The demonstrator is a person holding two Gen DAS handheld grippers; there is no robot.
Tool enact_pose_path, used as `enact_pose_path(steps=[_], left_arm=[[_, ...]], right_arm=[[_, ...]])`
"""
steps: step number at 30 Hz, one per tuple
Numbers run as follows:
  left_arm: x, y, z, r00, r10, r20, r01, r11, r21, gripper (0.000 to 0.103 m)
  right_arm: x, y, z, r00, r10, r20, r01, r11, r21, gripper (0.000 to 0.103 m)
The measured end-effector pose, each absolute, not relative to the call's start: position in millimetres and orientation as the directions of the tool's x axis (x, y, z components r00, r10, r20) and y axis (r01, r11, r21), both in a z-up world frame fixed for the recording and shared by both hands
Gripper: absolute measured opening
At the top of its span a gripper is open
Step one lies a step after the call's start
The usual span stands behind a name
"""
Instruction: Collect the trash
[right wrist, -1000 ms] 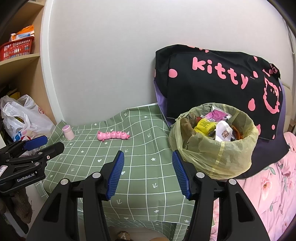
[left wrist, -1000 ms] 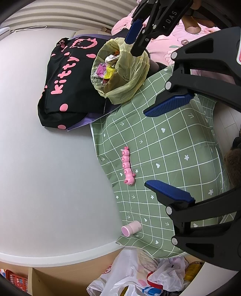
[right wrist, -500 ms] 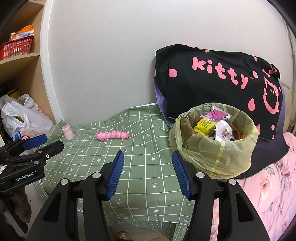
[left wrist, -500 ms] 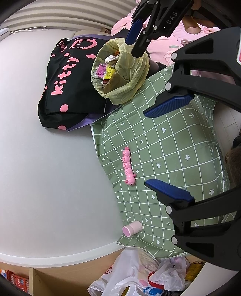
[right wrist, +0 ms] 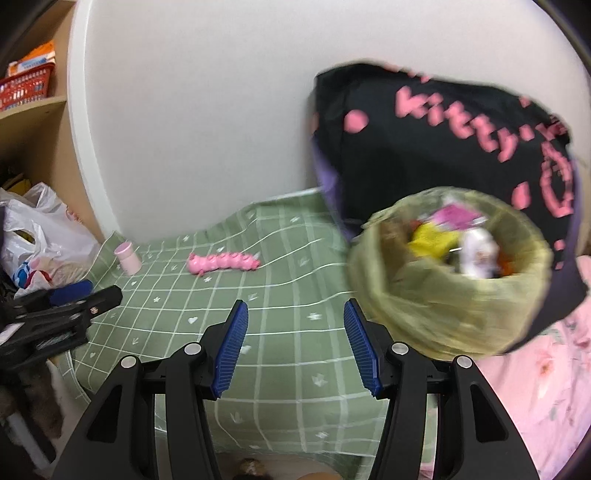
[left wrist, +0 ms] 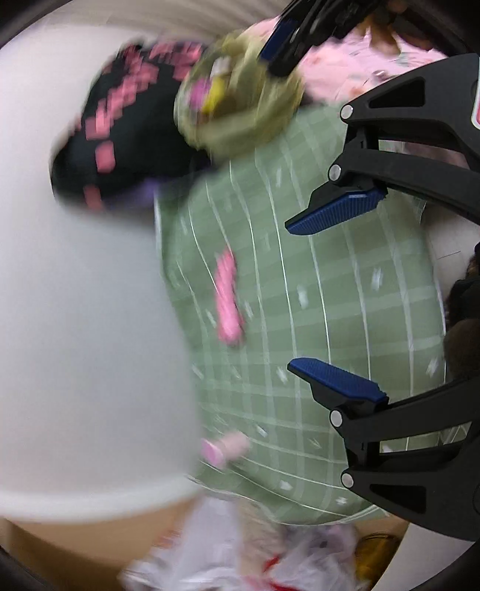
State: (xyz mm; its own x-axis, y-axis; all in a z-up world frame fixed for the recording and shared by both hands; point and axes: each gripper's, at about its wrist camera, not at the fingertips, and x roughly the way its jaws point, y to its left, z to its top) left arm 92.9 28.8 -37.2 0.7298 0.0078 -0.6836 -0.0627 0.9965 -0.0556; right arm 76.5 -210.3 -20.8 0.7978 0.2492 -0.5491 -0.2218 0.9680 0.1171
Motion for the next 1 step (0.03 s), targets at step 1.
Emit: enact_pose_path(steps=[1], left_arm=[[109.1,52.7,-52.4,0.702,0.045,-0.71,-0.133,0.989,-0.069,0.066]], right_arm=[[89.0,-202.2,-27.3,0.773,0.284,-0.568,-0.258,0.958,0.128,0.051]])
